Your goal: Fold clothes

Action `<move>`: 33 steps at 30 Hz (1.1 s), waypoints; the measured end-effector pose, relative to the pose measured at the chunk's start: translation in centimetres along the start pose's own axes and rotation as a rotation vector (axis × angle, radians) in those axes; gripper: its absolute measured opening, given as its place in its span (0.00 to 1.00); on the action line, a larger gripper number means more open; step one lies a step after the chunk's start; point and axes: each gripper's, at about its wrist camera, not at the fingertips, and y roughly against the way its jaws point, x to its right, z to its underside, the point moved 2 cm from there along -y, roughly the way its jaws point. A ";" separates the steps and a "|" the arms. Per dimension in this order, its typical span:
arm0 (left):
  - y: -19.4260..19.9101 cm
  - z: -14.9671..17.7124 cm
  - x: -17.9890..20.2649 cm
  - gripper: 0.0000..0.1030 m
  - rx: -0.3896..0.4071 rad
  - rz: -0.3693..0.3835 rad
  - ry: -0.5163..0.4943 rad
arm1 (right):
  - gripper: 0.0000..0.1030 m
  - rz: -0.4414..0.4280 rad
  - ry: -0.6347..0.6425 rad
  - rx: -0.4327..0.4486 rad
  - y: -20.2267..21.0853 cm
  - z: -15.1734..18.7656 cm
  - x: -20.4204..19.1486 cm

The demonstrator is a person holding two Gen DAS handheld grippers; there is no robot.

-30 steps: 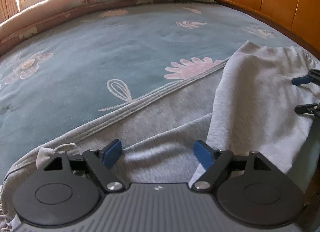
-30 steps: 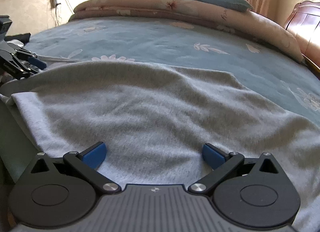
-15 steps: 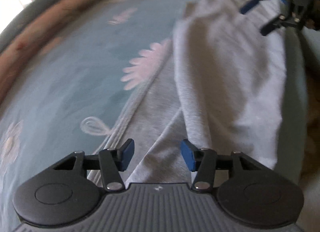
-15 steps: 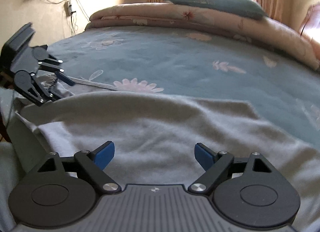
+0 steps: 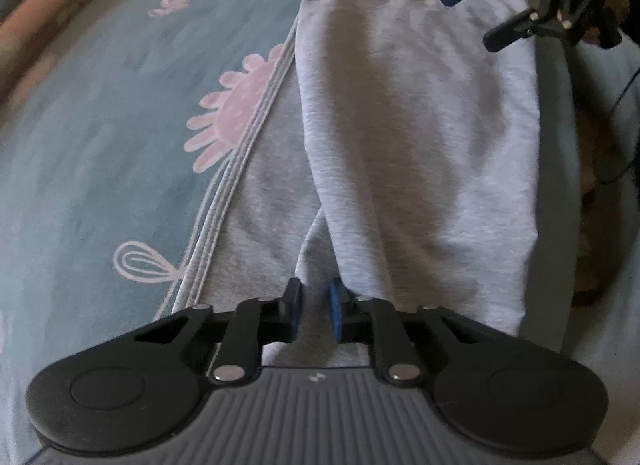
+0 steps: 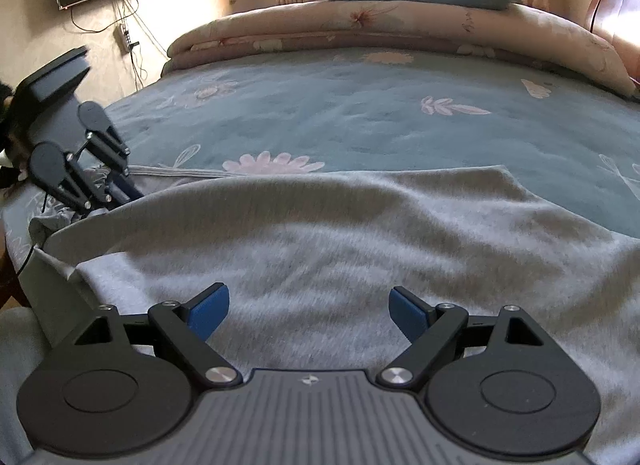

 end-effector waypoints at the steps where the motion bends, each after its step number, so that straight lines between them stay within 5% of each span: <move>1: 0.2 0.0 0.4 0.05 0.004 -0.027 -0.005 | 0.88 0.000 -0.002 0.004 0.1 0.0 0.0; 13: 4.9 0.3 -1.4 0.03 0.103 -0.290 0.209 | 0.90 0.029 -0.009 0.048 0.9 -0.1 -0.2; 21: 1.1 0.6 -3.1 0.04 0.032 -0.287 0.332 | 0.92 0.044 0.019 0.046 1.2 0.1 -0.7; 24: -0.5 0.6 -3.8 0.15 0.016 -0.292 0.363 | 0.93 0.056 0.028 0.046 1.5 0.1 -0.7; 28: 0.7 1.2 -4.4 0.25 0.049 -0.310 0.433 | 0.93 0.057 0.012 0.049 1.8 0.3 -0.5; 33: 3.5 1.5 -3.1 0.25 0.113 -0.347 0.468 | 0.97 0.059 0.020 0.064 2.3 0.4 -0.8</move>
